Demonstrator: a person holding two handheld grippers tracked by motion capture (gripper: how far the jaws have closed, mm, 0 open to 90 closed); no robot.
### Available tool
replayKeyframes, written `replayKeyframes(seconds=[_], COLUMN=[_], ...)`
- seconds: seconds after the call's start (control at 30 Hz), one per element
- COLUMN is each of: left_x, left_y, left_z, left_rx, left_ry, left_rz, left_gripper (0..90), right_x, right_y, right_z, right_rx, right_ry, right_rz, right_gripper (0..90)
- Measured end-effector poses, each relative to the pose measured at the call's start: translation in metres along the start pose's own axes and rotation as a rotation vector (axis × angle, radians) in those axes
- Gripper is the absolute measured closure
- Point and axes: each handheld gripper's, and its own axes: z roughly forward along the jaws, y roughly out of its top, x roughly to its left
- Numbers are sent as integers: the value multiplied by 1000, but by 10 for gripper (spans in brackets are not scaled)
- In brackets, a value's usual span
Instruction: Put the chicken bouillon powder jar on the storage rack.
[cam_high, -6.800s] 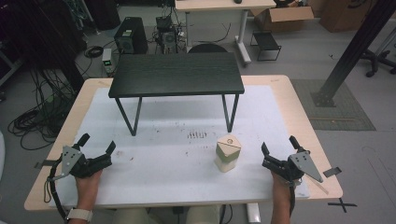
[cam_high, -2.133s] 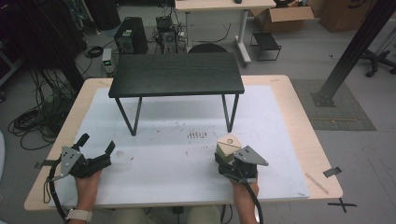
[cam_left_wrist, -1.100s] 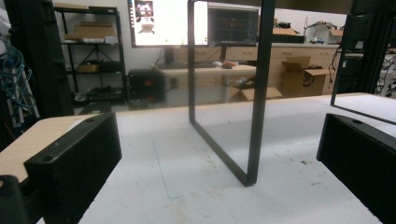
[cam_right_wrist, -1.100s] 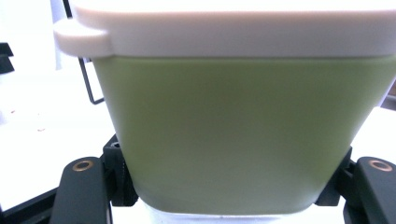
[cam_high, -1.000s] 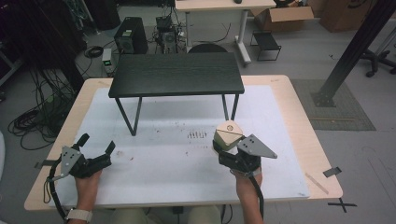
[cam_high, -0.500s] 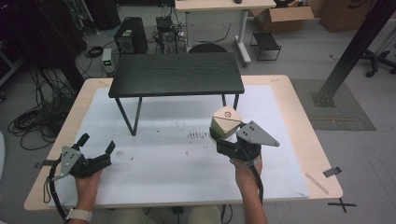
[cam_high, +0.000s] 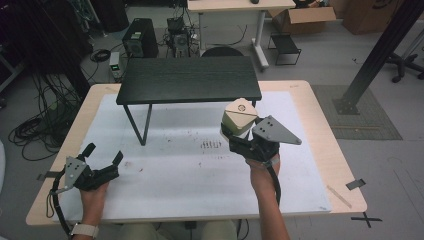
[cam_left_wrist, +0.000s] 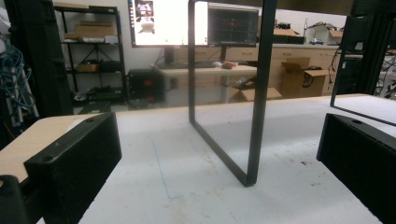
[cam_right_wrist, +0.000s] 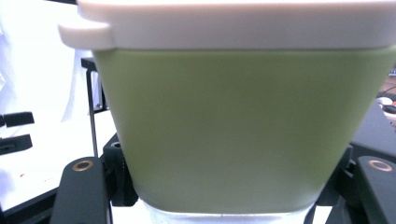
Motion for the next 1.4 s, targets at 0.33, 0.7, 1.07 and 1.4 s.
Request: replayKeyframes(seconds=[0.33, 0.7, 1.07, 1.4], left_x=[0, 0, 0, 0], left_y=[0, 0, 0, 0], left_z=[0, 0, 0, 0], left_rx=[-2, -2, -3, 0], left_ry=[0, 0, -1, -1], left_rz=[-1, -3, -2, 2], left_gripper=[2, 3, 2, 2], right_x=[-3, -5, -12, -16], right_y=[23, 47, 71, 89], right_z=[6, 19, 44, 82], right_rx=[-41, -93, -101, -86], right_ry=[4, 3, 0, 1], right_rz=[-21, -30, -34, -55], right_gripper=[294, 294, 294, 294])
